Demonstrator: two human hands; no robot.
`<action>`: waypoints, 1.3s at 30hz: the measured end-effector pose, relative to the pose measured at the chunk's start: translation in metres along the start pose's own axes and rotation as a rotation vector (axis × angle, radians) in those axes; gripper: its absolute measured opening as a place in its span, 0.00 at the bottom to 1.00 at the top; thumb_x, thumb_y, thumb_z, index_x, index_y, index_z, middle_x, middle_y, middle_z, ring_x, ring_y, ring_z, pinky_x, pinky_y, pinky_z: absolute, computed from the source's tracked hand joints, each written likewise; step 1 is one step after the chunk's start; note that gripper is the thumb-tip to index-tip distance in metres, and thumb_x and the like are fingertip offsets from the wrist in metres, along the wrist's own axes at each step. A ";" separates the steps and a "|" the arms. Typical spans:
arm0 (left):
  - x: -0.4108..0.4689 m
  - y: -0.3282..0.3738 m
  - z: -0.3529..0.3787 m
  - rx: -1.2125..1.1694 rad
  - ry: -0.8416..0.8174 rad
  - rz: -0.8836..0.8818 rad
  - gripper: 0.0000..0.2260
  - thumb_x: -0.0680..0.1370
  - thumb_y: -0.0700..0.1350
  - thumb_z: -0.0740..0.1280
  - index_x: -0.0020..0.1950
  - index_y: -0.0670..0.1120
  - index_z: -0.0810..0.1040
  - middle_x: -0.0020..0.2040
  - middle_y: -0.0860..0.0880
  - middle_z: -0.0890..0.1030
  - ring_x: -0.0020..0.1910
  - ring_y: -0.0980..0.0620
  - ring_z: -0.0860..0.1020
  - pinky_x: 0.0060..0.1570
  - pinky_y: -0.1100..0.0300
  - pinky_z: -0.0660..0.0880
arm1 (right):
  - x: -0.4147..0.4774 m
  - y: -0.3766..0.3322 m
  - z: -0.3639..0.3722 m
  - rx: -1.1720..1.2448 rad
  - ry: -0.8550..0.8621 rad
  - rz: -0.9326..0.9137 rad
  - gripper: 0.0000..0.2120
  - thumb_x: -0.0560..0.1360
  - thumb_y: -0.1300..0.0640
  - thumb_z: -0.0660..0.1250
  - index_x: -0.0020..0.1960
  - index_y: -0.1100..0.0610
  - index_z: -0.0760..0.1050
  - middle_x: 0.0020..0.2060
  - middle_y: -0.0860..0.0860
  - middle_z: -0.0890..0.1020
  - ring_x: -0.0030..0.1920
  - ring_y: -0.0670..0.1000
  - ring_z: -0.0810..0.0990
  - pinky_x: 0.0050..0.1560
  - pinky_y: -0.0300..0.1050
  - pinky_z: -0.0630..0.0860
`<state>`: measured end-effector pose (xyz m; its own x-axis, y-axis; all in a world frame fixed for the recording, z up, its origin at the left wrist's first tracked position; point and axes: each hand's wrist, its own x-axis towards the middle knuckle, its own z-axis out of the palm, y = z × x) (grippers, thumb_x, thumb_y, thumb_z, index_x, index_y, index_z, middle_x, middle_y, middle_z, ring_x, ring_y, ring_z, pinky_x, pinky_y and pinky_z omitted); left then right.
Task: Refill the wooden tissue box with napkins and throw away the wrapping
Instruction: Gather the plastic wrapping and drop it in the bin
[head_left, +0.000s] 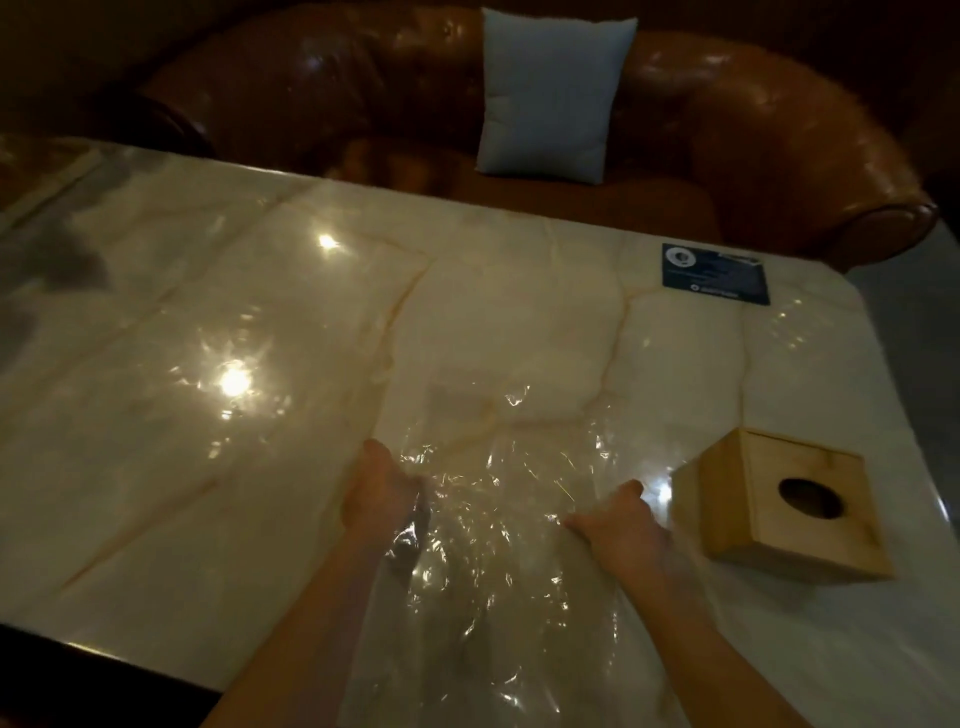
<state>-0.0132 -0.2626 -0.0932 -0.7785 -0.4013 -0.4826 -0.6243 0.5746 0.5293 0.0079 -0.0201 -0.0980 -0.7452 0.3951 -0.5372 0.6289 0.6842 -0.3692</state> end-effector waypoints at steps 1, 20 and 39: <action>0.001 -0.003 0.000 -0.082 -0.035 0.014 0.10 0.72 0.43 0.71 0.46 0.41 0.72 0.39 0.43 0.77 0.38 0.46 0.77 0.38 0.55 0.71 | 0.000 0.000 0.000 0.038 -0.014 -0.005 0.31 0.64 0.50 0.74 0.58 0.63 0.63 0.50 0.58 0.79 0.51 0.59 0.79 0.52 0.50 0.73; -0.017 -0.015 -0.021 -0.572 -0.366 0.023 0.03 0.74 0.39 0.68 0.43 0.44 0.74 0.27 0.48 0.80 0.22 0.54 0.77 0.22 0.63 0.75 | 0.010 0.032 -0.041 0.726 -0.517 -0.090 0.07 0.66 0.77 0.67 0.37 0.68 0.75 0.25 0.59 0.80 0.23 0.53 0.79 0.24 0.39 0.75; -0.036 0.020 -0.052 -0.648 -0.236 0.496 0.09 0.72 0.24 0.62 0.48 0.30 0.79 0.28 0.51 0.82 0.27 0.59 0.79 0.32 0.66 0.79 | 0.023 0.028 -0.092 1.016 -0.485 -0.267 0.18 0.70 0.78 0.59 0.27 0.65 0.78 0.29 0.60 0.84 0.30 0.54 0.84 0.28 0.40 0.80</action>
<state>-0.0017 -0.2735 -0.0291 -0.9828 -0.0105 -0.1842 -0.1844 0.0934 0.9784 -0.0116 0.0645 -0.0512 -0.8562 -0.1151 -0.5037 0.5167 -0.1851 -0.8359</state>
